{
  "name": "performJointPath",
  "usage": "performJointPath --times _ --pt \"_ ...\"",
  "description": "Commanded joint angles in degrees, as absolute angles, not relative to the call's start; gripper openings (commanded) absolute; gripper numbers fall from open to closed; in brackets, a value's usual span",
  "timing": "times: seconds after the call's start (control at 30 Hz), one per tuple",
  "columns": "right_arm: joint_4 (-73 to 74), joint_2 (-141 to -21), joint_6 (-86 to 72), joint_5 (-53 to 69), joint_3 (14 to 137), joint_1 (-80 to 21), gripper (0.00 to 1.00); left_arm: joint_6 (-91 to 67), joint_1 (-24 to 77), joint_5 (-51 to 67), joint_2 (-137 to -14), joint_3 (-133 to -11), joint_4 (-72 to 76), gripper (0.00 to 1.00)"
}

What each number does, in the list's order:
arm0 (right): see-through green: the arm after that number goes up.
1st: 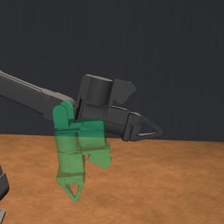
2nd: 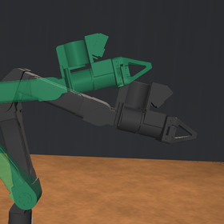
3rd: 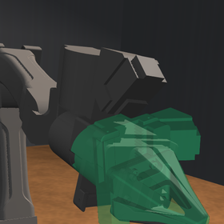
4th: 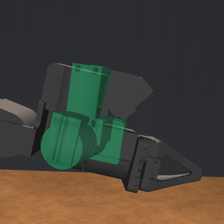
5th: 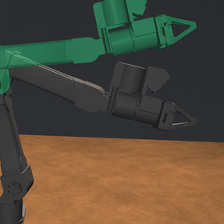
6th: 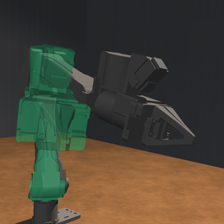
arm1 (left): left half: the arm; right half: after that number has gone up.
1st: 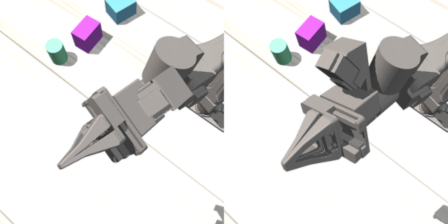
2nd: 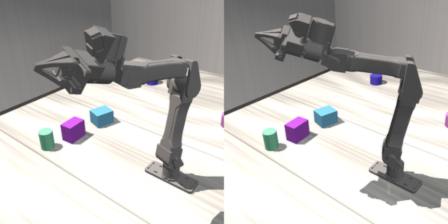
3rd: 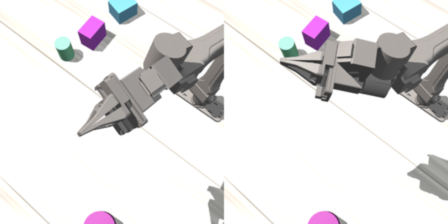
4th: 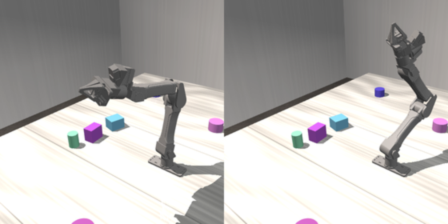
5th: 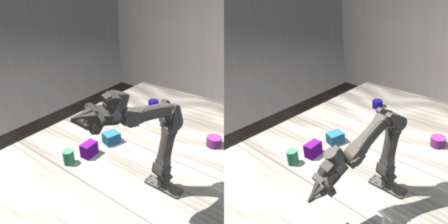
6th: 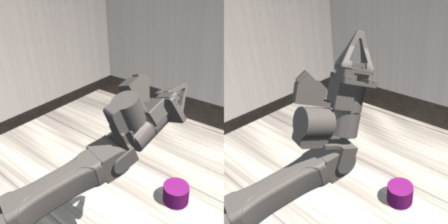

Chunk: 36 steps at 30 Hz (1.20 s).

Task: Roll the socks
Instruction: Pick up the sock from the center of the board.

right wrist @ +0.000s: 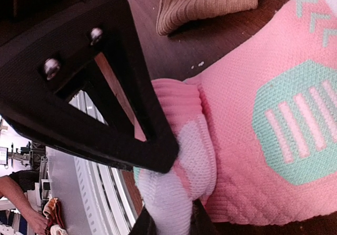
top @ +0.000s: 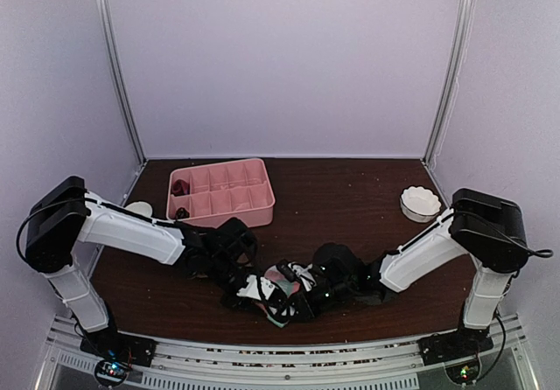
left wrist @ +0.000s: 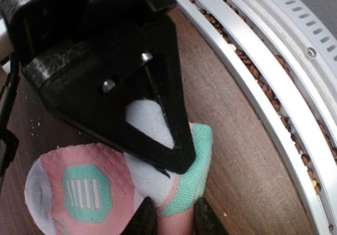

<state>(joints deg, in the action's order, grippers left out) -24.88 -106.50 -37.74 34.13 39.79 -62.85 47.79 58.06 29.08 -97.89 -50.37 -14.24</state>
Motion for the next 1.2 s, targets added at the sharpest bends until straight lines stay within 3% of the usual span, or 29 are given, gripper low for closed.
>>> performJointPath --times 0.0,0.1,0.23,0.33,0.43,0.63,0.83,1.17 --pt "-5.4 -112.9 -40.1 27.2 33.6 -62.4 0.11 46.7 58.2 24.9 -97.4 -48.2 -12.6 0.19" --pt "-8.3 -112.1 -41.7 27.6 32.5 -62.2 0.14 47.0 58.2 25.4 -99.1 -49.0 -15.7 0.19" --pt "-9.9 -111.8 -42.6 27.9 32.3 -62.0 0.16 48.0 58.2 25.3 -99.6 -48.3 -17.0 0.35" --pt "-9.7 -111.9 -42.3 28.1 32.4 -61.9 0.16 48.4 58.2 23.3 -100.0 -48.5 -17.5 0.40" --pt "-10.2 -111.6 -42.5 28.2 32.0 -61.7 0.16 48.5 58.2 22.0 -100.9 -49.0 -17.3 0.36" --pt "-19.0 -107.4 -45.1 27.2 28.4 -61.3 0.29 45.8 57.9 20.0 -104.5 -51.6 -17.9 0.11" --pt "-25.8 -100.2 -43.5 19.7 22.9 -61.3 0.40 42.2 54.1 25.3 -109.4 -57.0 -23.9 0.10" --pt "-24.5 -82.4 -35.9 3.8 17.6 -63.2 0.43 39.8 48.7 35.5 -118.0 -67.6 -36.5 0.15"
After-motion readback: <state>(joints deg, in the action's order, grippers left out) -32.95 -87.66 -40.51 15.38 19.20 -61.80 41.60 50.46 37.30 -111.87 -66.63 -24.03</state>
